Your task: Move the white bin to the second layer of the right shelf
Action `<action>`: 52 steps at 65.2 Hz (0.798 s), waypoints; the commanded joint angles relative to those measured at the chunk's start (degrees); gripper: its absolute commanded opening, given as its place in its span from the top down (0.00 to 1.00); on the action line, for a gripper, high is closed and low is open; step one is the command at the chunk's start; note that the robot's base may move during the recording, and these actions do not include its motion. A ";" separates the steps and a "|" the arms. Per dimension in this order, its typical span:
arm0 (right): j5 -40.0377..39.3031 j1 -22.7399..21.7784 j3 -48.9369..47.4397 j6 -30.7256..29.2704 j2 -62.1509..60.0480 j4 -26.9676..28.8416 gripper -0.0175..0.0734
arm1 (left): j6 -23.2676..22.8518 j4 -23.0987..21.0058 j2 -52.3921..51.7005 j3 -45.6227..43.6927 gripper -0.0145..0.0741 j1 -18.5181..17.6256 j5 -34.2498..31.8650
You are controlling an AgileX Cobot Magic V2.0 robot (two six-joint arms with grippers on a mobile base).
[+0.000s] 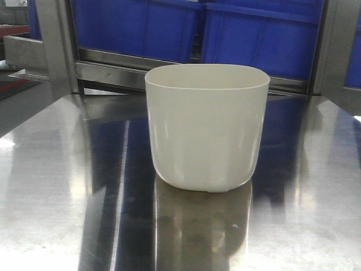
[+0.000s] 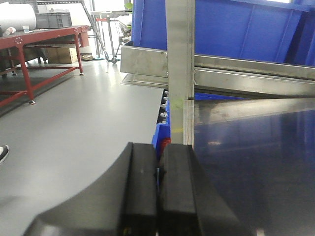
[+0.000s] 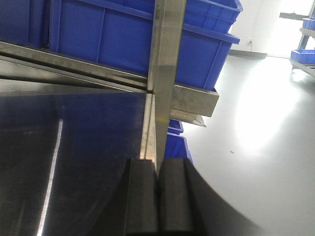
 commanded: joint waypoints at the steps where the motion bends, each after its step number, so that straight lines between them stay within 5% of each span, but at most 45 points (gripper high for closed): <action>1: -5.26 -0.27 -0.96 -0.09 -1.10 0.00 0.74 | -0.15 -0.35 -0.75 2.11 0.74 -0.21 -4.84; 52: -6.26 -0.27 -0.96 -0.09 -1.10 0.00 0.74 | -0.15 -0.35 -0.75 2.11 0.74 -0.21 -4.84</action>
